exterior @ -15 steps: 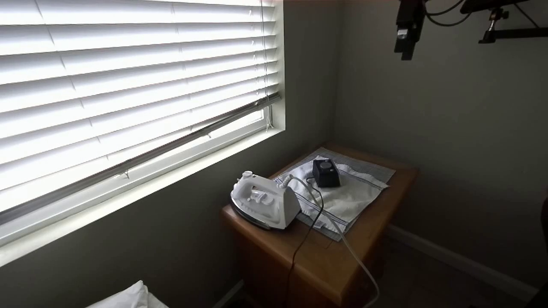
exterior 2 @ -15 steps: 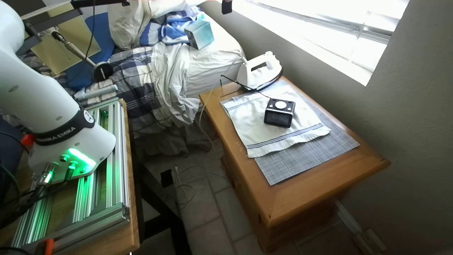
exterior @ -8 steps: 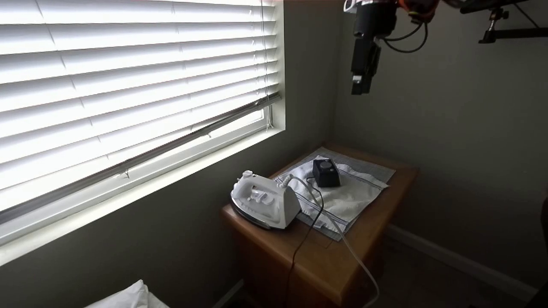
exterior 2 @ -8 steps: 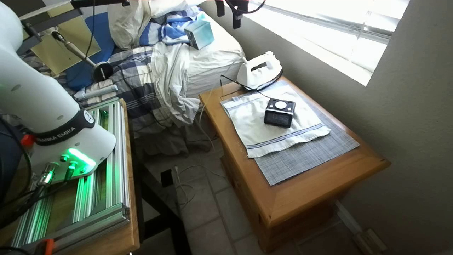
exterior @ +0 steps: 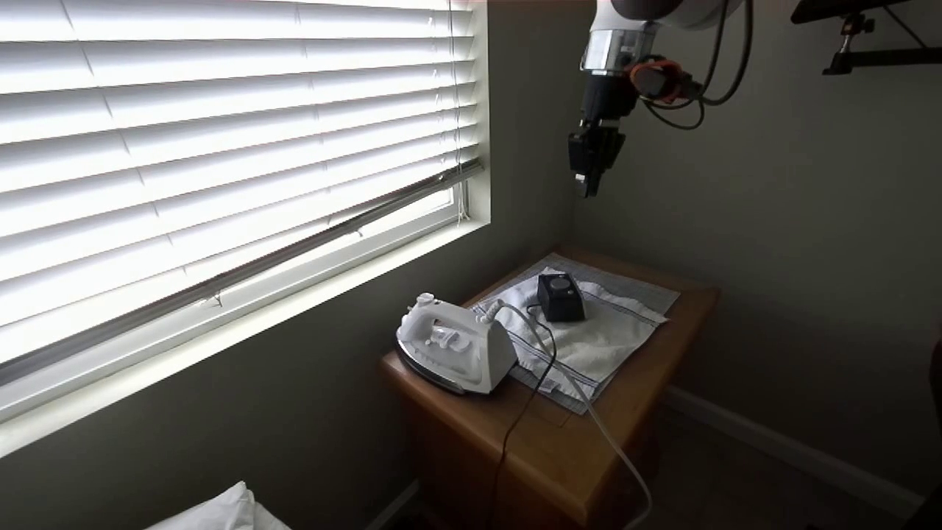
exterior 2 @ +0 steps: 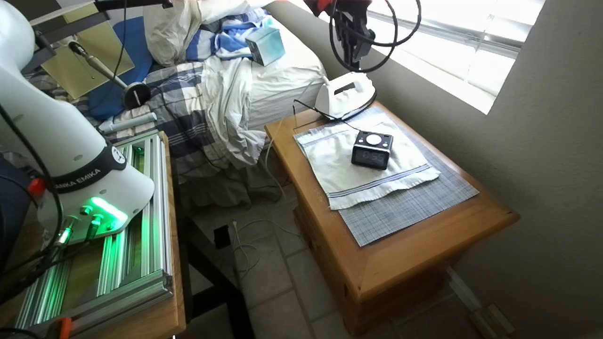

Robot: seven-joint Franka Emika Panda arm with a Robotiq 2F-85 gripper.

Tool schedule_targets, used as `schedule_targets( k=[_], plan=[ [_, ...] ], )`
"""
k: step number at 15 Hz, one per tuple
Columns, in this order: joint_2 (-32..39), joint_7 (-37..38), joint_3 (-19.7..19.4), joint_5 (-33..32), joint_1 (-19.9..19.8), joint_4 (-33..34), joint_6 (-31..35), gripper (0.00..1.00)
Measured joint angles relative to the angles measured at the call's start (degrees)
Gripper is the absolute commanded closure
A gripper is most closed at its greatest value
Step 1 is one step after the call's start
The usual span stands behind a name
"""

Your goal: Press the button on the left side of the alarm clock.

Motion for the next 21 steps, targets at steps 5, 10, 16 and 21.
schedule_targets(
  k=[5,10,16,21],
  plan=[
    [5.7,5.3,-0.2,-0.9,-0.3,1.9,1.6,0.99],
    [5.1,5.3,0.0,-0.9,-0.3,1.9,1.7,0.99],
    [5.6,5.3,0.2,-0.9,-0.4,2.1,1.6,1.00],
    [11.3,5.3,0.5,-0.9,-0.4,4.5,1.8,1.00]
  ],
)
